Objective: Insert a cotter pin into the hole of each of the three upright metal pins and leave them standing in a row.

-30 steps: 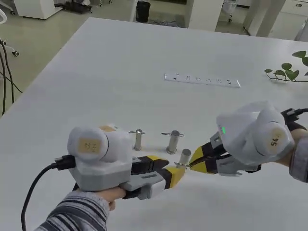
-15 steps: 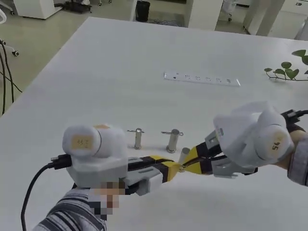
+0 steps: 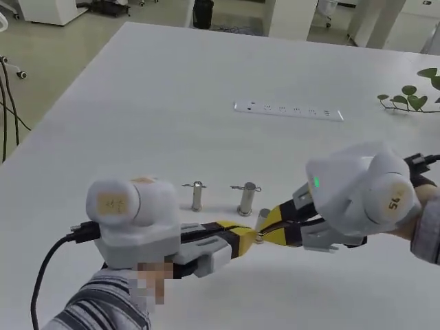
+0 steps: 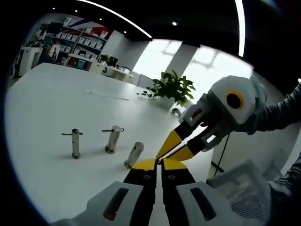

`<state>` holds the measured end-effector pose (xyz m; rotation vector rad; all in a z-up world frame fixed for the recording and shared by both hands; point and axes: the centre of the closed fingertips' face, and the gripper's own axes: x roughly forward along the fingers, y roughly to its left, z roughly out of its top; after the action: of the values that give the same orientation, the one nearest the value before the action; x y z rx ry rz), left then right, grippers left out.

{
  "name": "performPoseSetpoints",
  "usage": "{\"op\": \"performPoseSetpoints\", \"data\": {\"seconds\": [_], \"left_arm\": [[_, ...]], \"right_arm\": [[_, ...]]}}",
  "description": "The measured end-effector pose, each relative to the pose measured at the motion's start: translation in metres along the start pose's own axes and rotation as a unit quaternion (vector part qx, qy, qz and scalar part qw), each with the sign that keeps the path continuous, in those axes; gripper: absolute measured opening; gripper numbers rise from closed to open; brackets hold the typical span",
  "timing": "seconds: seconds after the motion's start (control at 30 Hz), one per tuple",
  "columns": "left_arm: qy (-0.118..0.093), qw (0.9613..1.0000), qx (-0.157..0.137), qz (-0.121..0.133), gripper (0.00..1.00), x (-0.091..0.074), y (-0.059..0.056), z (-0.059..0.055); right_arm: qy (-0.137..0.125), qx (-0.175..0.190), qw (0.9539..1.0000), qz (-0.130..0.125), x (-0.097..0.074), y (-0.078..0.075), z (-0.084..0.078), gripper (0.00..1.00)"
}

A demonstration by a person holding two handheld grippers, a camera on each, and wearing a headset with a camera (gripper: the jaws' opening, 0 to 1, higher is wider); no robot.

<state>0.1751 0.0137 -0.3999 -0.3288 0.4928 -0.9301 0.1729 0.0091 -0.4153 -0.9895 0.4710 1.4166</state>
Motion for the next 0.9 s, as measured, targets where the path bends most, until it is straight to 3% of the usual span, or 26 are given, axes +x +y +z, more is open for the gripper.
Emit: {"op": "performPoseSetpoints", "data": {"seconds": [0.2, 0.53, 0.77, 0.9], "left_arm": [[-0.011, 0.9996, 0.026, -0.007, 0.0, 0.0, -0.005, 0.005], [-0.016, 0.9988, 0.042, -0.02, 0.0, 0.0, -0.01, 0.008], [0.0, 0.9984, 0.053, -0.018, 0.0, 0.002, -0.01, 0.003], [0.005, 0.9972, 0.075, 0.005, 0.02, 0.001, -0.003, 0.002]], "right_arm": [[0.004, 0.026, 0.9996, 0.003, -0.002, -0.002, -0.008, 0.01], [-0.024, 0.086, 0.9958, 0.017, -0.006, 0.0, -0.01, 0.0], [-0.019, 0.081, 0.9964, 0.014, -0.007, 0.001, -0.011, 0.0], [-0.016, 0.069, 0.9974, 0.015, -0.008, 0.002, -0.011, 0.0]]}}
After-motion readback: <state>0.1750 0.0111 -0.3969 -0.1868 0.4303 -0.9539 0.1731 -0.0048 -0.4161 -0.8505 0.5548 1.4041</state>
